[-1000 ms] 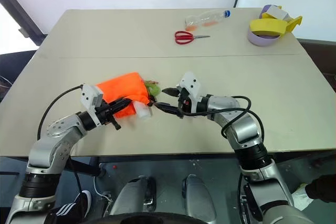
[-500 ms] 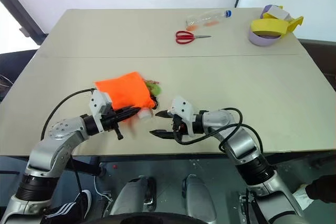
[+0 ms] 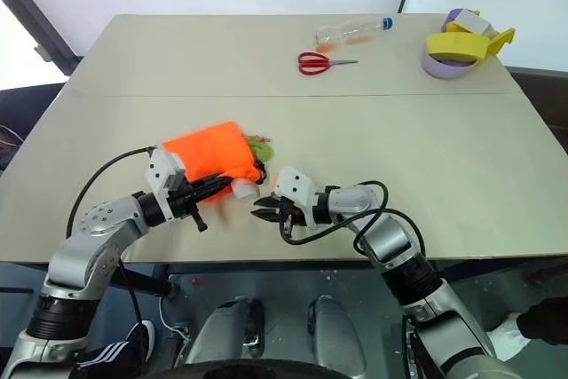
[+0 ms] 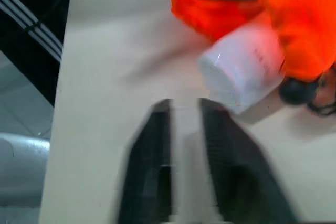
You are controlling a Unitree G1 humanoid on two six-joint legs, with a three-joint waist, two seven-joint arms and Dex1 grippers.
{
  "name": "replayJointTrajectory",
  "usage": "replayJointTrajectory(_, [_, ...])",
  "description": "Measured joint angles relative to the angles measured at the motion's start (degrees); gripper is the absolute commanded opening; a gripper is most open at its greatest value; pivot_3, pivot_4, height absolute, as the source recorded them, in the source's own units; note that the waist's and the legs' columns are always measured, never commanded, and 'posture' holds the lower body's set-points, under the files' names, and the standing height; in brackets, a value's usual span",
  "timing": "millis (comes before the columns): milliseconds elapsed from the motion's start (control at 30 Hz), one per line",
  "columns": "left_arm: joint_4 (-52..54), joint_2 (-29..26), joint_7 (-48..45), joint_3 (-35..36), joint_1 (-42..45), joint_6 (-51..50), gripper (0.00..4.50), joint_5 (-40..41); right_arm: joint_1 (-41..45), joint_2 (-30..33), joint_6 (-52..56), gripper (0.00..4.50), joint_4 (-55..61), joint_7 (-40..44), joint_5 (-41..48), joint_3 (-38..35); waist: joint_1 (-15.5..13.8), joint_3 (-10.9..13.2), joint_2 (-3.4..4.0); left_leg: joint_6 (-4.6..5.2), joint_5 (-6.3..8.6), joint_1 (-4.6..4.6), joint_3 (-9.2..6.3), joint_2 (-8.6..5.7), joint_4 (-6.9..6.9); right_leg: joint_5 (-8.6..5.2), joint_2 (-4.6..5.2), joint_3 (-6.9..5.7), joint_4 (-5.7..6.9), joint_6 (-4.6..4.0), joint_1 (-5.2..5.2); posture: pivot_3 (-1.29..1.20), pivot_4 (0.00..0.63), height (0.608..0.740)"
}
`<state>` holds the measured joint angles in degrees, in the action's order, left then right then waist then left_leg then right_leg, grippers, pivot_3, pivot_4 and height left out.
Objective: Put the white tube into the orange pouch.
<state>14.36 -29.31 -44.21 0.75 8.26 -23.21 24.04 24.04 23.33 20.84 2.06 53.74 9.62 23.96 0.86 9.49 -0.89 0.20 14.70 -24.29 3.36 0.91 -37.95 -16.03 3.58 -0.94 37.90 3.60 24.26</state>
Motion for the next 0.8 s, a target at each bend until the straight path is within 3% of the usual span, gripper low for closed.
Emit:
replayJointTrajectory(133, [0.06,0.24,0.64,-0.01,0.9,-0.02,0.0,0.0,1.45,-2.67,-2.24,0.06,-3.32,-1.2,-2.34,0.64,0.17,0.0,0.0,0.0,0.0,0.0,0.0,0.0,0.0,0.01,0.0,0.0,0.01,-0.01,0.0,0.0,0.15,0.74])
replayJointTrajectory(300, [1.18,0.73,1.06,-0.09,0.38,-0.28,0.0,0.2,7.05,-7.17,-10.1,0.06,-10.33,-8.5,-7.05,-0.81,0.26,0.0,0.0,-0.07,-0.04,0.0,0.0,0.0,0.0,0.02,-0.01,-0.01,0.07,0.01,0.04,0.0,0.15,0.74])
replayJointTrajectory(500, [1.56,0.72,1.92,-0.09,-0.15,-0.43,0.0,0.2,8.79,-8.0,-13.36,0.06,-12.44,-8.68,-7.19,-2.36,0.19,0.0,0.0,-0.07,-0.04,-0.01,0.02,-0.01,0.0,0.06,-0.01,0.0,0.04,0.06,0.02,0.0,0.15,0.74])
replayJointTrajectory(667, [2.76,0.65,1.97,-0.4,-1.09,-0.54,0.0,0.2,6.11,-4.92,-13.1,0.06,-8.16,-5.5,-6.95,-2.42,0.15,0.0,0.0,-0.06,-0.04,-0.01,0.01,-0.01,0.01,0.05,-0.01,0.0,0.04,0.05,0.03,0.0,0.15,0.74])
replayJointTrajectory(800, [3.0,-1.4,1.71,0.07,-3.7,-0.53,0.0,0.14,1.88,1.99,-8.59,0.06,-1.36,-0.66,-3.1,-5.05,0.03,0.01,0.01,-0.06,-0.04,-0.01,0.01,0.0,0.01,0.02,0.0,0.0,0.03,-0.01,0.02,0.0,0.15,0.74])
